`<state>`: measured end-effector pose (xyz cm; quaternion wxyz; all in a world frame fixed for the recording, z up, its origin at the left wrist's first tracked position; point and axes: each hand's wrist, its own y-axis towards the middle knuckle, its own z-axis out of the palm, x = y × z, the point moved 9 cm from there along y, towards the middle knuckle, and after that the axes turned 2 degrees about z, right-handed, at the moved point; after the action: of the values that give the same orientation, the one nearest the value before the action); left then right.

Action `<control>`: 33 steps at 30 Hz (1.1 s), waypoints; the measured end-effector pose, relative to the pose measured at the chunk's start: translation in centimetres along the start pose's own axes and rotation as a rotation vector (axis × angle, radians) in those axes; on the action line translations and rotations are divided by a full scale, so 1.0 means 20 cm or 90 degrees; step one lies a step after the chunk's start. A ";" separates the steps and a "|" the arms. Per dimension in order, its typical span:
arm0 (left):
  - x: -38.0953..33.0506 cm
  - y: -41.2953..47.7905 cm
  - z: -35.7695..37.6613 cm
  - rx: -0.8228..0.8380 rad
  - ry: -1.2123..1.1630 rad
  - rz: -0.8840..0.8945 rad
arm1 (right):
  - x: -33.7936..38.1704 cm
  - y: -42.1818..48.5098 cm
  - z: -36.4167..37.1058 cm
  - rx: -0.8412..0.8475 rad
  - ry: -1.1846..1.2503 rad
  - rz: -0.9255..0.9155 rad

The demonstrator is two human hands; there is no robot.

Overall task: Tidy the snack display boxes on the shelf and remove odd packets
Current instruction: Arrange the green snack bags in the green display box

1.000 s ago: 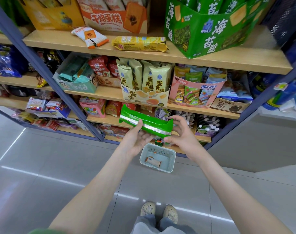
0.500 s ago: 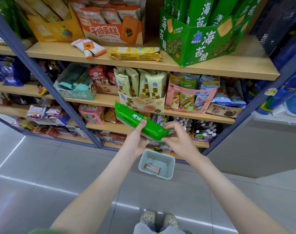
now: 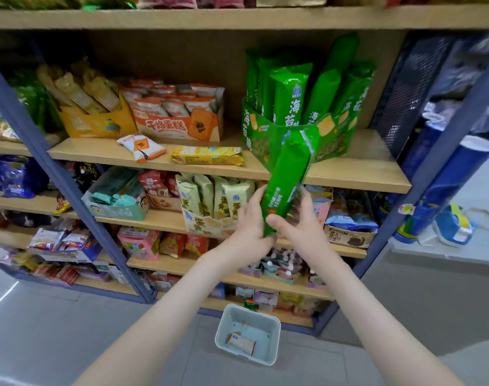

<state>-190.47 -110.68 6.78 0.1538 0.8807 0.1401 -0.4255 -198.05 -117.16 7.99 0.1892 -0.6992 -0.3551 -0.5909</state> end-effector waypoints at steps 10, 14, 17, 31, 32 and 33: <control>-0.27 0.31 -0.21 0.039 -0.273 0.108 | 0.27 0.14 -0.34 0.107 -0.121 -0.140; -0.37 0.42 -0.26 0.115 -0.271 0.166 | 0.32 0.28 -0.37 0.137 -0.123 -0.183; -0.42 0.51 -0.35 0.039 -0.217 0.195 | 0.35 0.41 -0.40 0.119 -0.197 -0.199; -0.52 0.68 -0.75 -0.400 -0.193 0.331 | 0.50 0.90 -0.72 -0.299 -0.521 -0.271; -0.52 0.69 -0.76 -0.414 -0.168 0.329 | 0.49 0.90 -0.71 -0.303 -0.510 -0.296; -0.51 0.69 -0.77 -0.431 -0.156 0.331 | 0.48 0.90 -0.71 -0.297 -0.495 -0.316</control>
<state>-180.50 -118.50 26.11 0.5506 0.7300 0.0262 -0.4040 -194.38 -136.40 23.22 -0.2636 -0.7852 -0.4136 -0.3780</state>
